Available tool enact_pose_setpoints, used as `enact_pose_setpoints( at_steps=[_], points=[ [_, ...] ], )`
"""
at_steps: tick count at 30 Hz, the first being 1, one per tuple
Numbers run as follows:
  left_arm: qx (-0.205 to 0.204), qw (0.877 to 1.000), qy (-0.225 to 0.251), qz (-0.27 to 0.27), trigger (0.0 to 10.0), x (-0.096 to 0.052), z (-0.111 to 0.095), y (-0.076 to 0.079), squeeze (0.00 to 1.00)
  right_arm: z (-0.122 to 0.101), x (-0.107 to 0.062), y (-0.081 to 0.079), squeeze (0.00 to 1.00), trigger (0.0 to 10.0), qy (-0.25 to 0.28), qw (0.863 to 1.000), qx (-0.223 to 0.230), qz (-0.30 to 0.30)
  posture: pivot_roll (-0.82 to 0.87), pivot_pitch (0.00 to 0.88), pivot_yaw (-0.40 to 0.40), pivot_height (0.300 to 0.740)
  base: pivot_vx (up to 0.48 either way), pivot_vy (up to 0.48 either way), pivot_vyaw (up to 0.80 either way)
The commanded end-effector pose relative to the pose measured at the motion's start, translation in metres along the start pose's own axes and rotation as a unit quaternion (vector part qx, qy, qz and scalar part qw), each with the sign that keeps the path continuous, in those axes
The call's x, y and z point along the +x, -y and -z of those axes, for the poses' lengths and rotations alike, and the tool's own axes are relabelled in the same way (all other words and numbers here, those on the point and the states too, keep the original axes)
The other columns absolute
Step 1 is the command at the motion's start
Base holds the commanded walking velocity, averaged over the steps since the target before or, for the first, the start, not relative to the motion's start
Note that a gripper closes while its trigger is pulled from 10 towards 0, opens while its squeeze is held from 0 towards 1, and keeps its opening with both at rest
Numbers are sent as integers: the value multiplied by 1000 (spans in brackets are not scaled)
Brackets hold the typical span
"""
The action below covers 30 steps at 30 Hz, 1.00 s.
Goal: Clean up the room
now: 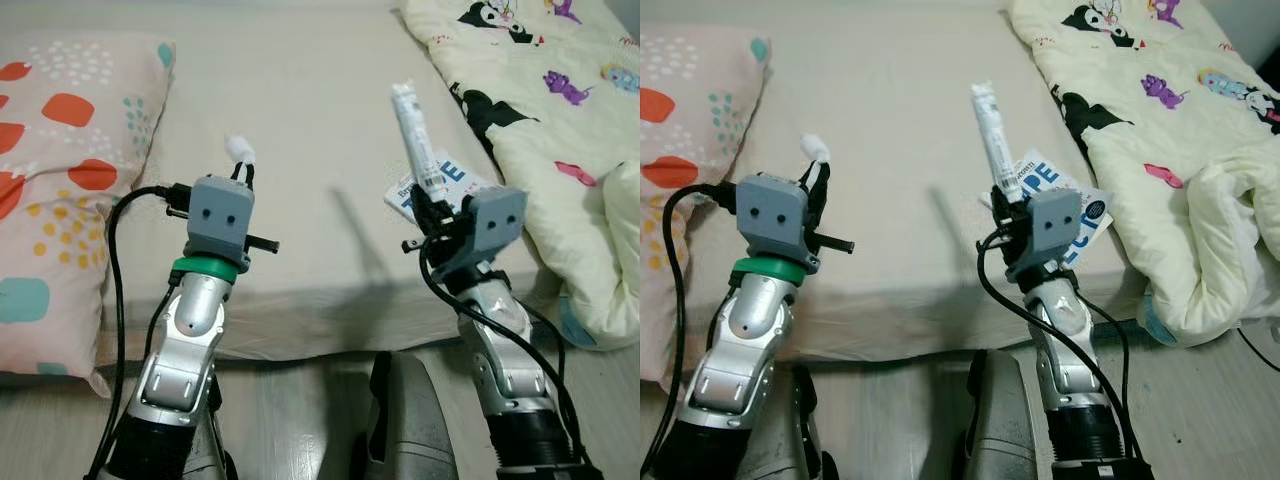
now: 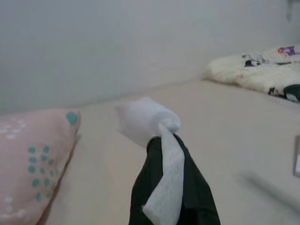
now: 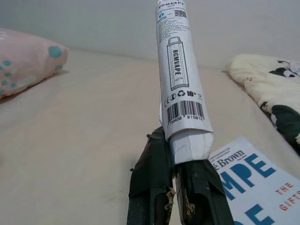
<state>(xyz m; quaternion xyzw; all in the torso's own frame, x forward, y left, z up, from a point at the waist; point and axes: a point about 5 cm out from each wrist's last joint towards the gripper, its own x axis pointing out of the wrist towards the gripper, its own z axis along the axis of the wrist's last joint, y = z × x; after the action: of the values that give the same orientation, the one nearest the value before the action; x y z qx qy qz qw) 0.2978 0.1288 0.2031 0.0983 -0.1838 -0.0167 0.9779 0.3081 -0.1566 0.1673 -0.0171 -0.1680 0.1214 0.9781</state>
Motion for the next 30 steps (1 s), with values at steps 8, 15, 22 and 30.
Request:
enact_pose_setpoints(
  at_steps=[8, 15, 22, 30],
  points=[
    [-6, 998, -55, 8, 10000, -4, 23, -1, 0, 11, -12, 1, 0, 10000, -25, 1000, -3, 10, -9, 0, -19, 555, 0, 0, 0],
    [-3, 997, -71, 17, 10000, -8, 30, 1, 0, 20, -19, -4, 0, 10000, -42, 999, 1, 11, -8, 0, -15, 580, 0, 0, 0],
    [-8, 997, -73, 25, 10000, -4, 31, 7, 0, 23, -20, -2, 0, 10000, -47, 999, 0, 15, -11, 0, -15, 610, 0, 0, 0],
    [-16, 997, -71, 34, 10000, -1, 30, 15, 0, 26, -22, 0, 0, 10000, -53, 998, -3, 19, -12, 0, -16, 635, 0, 0, 0]
  ],
)
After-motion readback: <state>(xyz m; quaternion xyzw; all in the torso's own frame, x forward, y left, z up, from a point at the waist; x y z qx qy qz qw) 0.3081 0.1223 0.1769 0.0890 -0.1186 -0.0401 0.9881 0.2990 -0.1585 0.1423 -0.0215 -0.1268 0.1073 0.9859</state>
